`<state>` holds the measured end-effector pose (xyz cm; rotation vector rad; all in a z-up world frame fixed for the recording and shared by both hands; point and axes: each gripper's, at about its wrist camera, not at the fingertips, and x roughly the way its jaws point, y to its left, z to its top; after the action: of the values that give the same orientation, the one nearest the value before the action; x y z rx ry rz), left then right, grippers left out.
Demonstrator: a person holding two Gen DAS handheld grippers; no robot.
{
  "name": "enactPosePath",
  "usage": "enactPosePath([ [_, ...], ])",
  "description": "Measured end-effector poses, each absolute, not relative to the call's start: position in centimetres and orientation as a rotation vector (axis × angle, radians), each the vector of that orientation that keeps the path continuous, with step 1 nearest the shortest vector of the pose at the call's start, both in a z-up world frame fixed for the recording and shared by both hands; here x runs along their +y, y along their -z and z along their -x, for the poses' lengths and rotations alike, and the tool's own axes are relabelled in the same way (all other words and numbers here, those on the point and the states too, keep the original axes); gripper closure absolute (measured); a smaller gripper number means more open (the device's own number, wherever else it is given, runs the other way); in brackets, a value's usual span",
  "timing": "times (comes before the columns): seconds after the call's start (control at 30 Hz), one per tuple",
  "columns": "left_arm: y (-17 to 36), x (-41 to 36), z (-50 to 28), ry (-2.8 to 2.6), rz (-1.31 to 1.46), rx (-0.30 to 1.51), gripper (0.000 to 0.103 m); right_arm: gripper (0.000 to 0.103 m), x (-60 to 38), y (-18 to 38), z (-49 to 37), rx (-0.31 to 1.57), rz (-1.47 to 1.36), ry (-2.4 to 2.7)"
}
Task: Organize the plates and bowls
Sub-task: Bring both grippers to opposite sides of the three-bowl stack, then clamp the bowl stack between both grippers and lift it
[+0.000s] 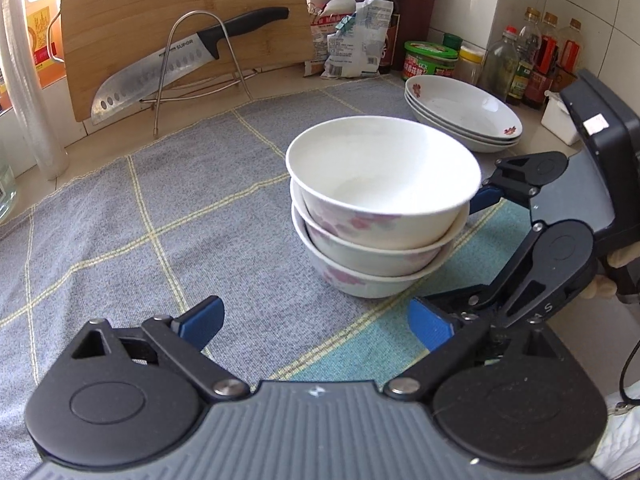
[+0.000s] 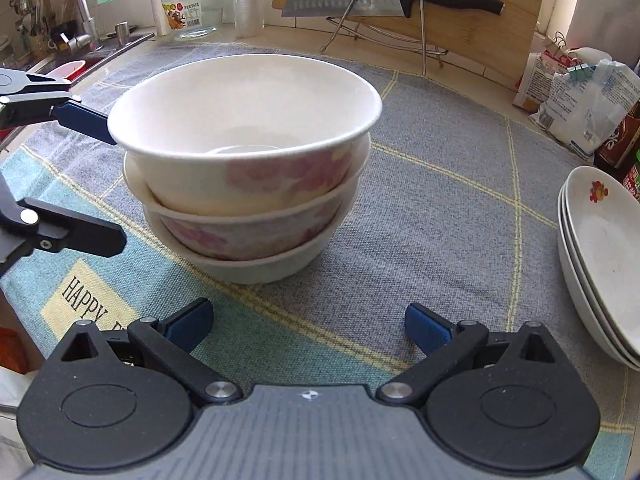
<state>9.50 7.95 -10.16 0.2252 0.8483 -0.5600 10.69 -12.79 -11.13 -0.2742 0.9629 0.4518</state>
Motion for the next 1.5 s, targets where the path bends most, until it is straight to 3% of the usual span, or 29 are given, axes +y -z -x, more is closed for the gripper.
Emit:
enactPosePath([
  [0.3,13.1,7.3,-11.7,0.674,-0.296,0.873,0.005,0.000,-13.3,11.2,-10.4,0.941,0.283,-0.478],
  [0.5,13.7,6.7,-12.1,0.773,-0.390,0.811,0.000,0.000,-13.5,11.3,-10.1,0.919,0.276,-0.479],
  [1.0,14.1,6.7,-14.2,0.974,-0.445,0.722,0.000,0.000,-13.5,11.3,-10.2,0.900,0.285,-0.502],
  [1.37,13.4,6.0,-15.9,1.165,-0.543,0.726,0.003,0.000,-13.0,9.9,-12.4,0.889,0.423,-0.729],
  [1.5,13.1,5.5,-16.1,1.225,-0.572,0.737,0.009,0.002,-12.6,9.6,-13.3,0.893,0.446,-0.792],
])
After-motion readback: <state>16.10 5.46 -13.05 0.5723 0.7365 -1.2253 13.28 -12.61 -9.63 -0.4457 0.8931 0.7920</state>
